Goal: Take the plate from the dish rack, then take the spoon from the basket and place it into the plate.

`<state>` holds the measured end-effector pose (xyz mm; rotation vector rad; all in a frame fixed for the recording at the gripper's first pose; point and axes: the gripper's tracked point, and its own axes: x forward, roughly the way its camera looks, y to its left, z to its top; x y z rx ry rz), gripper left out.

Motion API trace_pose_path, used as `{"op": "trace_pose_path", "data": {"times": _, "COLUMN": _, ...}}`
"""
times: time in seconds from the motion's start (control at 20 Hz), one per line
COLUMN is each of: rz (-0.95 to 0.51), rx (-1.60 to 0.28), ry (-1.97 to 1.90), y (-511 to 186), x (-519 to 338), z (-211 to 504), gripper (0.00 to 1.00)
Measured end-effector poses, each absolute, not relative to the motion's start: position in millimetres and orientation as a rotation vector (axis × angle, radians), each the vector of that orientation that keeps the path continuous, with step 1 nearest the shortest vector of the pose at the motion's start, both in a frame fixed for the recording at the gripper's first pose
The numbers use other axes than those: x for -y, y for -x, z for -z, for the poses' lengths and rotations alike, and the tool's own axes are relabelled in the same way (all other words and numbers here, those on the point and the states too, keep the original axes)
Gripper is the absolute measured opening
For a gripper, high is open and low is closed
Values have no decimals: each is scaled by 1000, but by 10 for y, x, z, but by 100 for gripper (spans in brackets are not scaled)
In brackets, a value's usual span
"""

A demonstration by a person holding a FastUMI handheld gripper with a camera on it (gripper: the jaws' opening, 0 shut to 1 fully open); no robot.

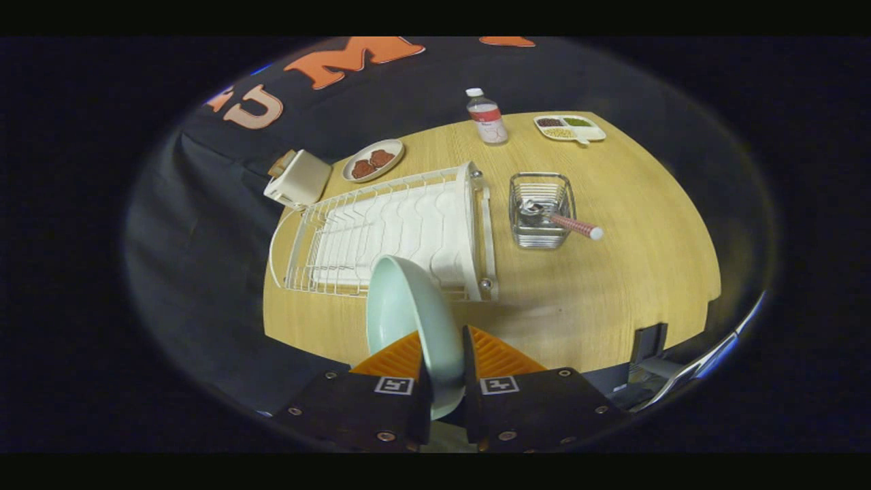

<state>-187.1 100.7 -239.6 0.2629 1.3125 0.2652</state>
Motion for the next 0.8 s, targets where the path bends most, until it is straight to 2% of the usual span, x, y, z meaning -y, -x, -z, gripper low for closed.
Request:
{"op": "trace_pose_path", "data": {"times": 0.5, "rz": -311, "rx": -1340, "ry": -397, "y": 2341, "x": -1240, "z": 2951, "gripper": 21}}
{"op": "trace_pose_path", "data": {"times": 0.8, "rz": -240, "rx": -1345, "ry": -432, "y": 2418, "x": -1161, "z": 3283, "gripper": 22}}
